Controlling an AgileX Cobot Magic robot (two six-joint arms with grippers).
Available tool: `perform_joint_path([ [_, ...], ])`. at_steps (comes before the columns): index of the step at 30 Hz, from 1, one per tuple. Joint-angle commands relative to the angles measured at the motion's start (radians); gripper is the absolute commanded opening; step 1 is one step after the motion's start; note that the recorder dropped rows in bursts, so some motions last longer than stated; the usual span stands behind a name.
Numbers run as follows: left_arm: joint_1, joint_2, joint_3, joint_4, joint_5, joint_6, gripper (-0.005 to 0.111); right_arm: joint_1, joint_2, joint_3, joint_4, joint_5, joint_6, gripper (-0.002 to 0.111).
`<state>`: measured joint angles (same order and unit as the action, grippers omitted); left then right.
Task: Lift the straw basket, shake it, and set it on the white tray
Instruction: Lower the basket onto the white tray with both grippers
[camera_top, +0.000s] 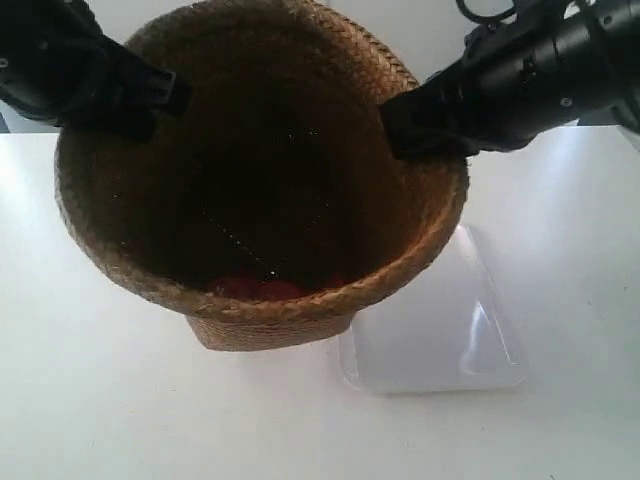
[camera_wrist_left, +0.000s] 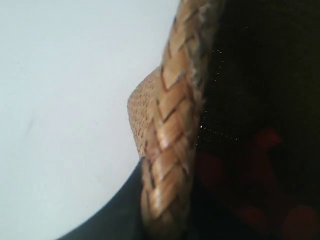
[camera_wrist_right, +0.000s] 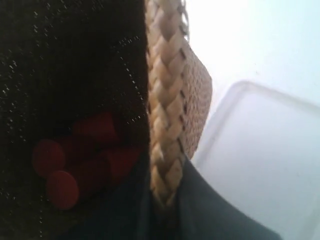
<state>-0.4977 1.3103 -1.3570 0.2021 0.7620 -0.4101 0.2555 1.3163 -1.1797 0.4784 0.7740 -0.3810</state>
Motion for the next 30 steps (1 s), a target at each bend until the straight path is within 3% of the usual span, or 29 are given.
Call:
perform_joint_path([
  [1,-0.004,-0.005,-0.042,0.014,-0.062,-0.069,0.0,-0.026,0.006,-0.175,-0.281,0.226,0.161,0.0],
  [8,-0.004,0.069,-0.162,-0.061,-0.003,-0.078,0.0,-0.1,0.025,-0.326,-0.336,0.394,0.176,0.0],
  [17,-0.004,0.216,-0.299,-0.221,0.048,-0.007,0.0,-0.158,0.067,-0.326,-0.355,0.407,0.183,0.0],
  [24,-0.004,0.305,-0.397,-0.225,0.123,0.026,0.0,-0.198,0.124,-0.326,-0.353,0.417,0.197,0.0],
  [30,-0.048,0.366,-0.472,-0.21,0.113,0.014,0.0,-0.245,0.14,-0.326,-0.352,0.419,0.178,0.0],
])
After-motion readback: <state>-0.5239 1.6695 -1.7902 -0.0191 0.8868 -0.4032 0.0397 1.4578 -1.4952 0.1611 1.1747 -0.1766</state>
